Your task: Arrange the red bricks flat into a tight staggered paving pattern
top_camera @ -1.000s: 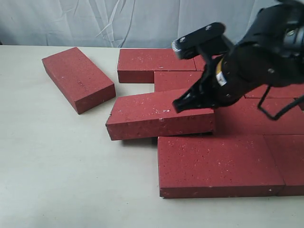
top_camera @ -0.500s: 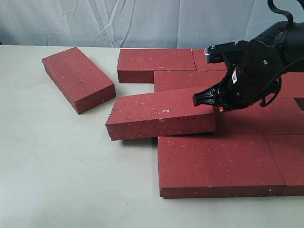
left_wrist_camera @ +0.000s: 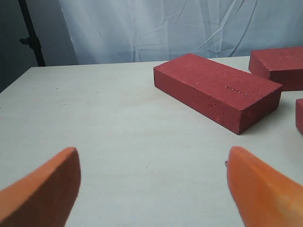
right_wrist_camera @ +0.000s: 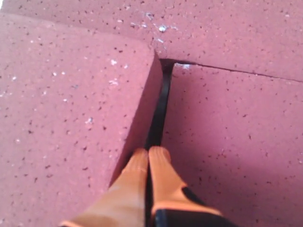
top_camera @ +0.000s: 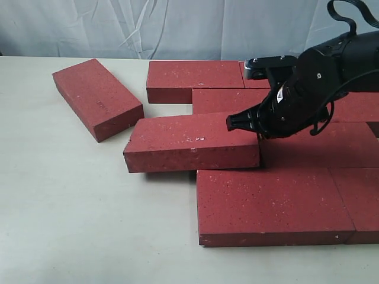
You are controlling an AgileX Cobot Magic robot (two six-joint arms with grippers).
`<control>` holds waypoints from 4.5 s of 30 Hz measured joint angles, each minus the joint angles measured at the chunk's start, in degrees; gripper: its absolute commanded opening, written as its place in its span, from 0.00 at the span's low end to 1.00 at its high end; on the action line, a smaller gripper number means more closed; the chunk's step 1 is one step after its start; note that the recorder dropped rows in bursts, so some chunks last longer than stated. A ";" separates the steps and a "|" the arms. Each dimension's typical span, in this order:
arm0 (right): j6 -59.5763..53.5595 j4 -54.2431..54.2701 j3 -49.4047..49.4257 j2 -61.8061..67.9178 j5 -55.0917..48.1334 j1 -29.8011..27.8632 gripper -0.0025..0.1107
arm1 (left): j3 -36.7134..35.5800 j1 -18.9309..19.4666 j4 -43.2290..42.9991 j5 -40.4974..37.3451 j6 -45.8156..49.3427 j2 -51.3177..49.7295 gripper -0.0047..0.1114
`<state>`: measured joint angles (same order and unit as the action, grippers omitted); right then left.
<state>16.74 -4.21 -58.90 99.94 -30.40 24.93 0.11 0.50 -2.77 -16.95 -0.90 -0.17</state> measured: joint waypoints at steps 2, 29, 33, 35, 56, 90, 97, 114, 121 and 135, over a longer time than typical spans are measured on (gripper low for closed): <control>-0.58 0.94 0.00 0.70 1.01 0.00 0.01 | 0.00 0.00 0.00 0.00 0.00 0.00 0.72; -6.31 2.88 -0.12 -8.36 -5.02 4.17 0.01 | 0.00 0.00 0.00 0.00 0.00 0.00 0.72; -7.14 3.14 -0.12 -8.70 -6.10 8.41 0.01 | 0.00 0.00 0.00 0.00 0.00 0.00 0.72; -7.14 3.25 -0.12 -8.94 -6.25 9.67 0.01 | 0.00 0.00 0.00 0.00 0.00 0.00 0.72; -7.27 3.25 -0.12 -1.83 -6.43 15.78 0.01 | 0.00 0.00 0.00 0.00 0.00 0.00 0.72; -7.27 -1.02 -0.25 -0.67 -3.13 15.78 0.01 | 0.00 0.00 0.00 0.00 0.00 0.00 0.72; -7.29 -1.11 -0.47 3.71 -2.68 15.78 0.01 | 0.00 0.00 0.00 0.00 0.00 0.00 0.72; -7.29 -2.35 -0.47 -3.39 -5.53 15.78 0.01 | 0.00 0.00 0.00 0.00 0.00 0.00 0.72; -7.29 -2.61 -0.47 1.26 -1.82 15.78 0.01 | 0.00 0.00 0.00 0.00 0.00 0.00 0.72; -7.88 -0.01 -0.47 -0.53 -3.89 15.89 0.01 | 0.00 0.00 0.00 0.00 0.00 0.00 0.72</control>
<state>8.86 -4.22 -59.37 99.41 -34.28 40.81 0.11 0.50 -2.77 -16.95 -0.90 -0.17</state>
